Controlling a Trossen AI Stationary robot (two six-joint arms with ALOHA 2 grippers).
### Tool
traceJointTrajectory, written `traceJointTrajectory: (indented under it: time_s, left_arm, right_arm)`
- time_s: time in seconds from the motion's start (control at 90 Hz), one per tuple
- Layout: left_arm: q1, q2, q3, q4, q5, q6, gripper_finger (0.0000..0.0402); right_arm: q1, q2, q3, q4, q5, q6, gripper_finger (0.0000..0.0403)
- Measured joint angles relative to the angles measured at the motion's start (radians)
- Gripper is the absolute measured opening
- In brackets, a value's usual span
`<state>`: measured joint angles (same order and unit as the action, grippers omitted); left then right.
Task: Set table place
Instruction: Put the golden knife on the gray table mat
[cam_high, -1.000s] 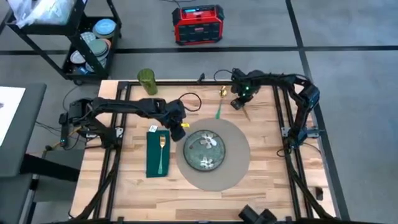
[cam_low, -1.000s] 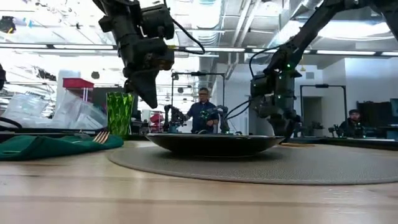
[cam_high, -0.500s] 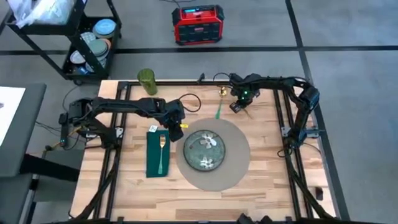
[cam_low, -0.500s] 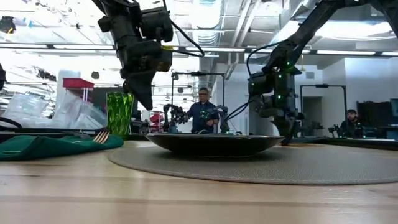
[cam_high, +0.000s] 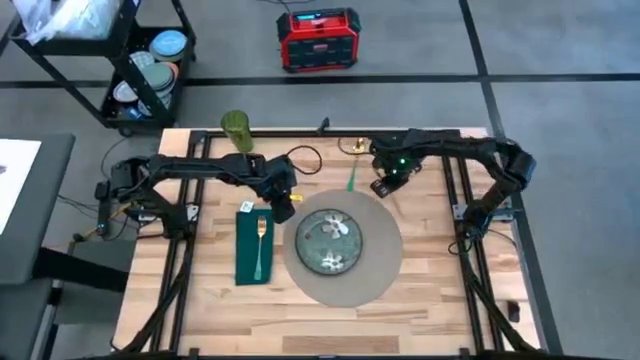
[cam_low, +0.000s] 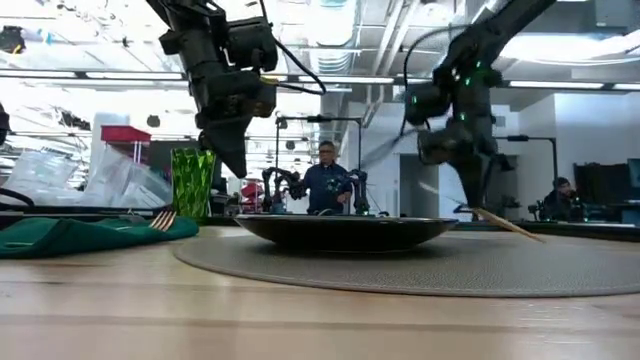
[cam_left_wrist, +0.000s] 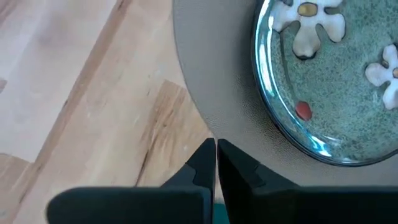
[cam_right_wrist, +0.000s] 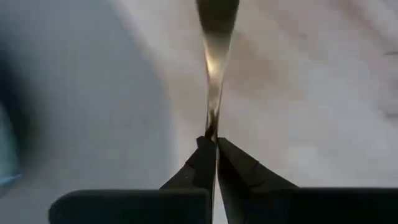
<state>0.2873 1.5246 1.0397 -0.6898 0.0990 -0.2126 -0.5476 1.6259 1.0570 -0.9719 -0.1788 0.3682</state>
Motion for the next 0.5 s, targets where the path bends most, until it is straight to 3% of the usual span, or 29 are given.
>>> traceJointTrajectory:
  time_s: [0.311,0.5]
  left_arm:
    - [0.008,0.000,0.000,0.007,-0.001,0.030,0.0000]
    - [0.011,-0.001,0.000,0.014,-0.005,0.034,0.0000]
  right_arm:
    - [0.217,-0.042,0.000,-0.001,-0.072,0.197,0.0000]
    - [0.293,-0.042,0.001,-0.039,0.145,0.176,0.0001]
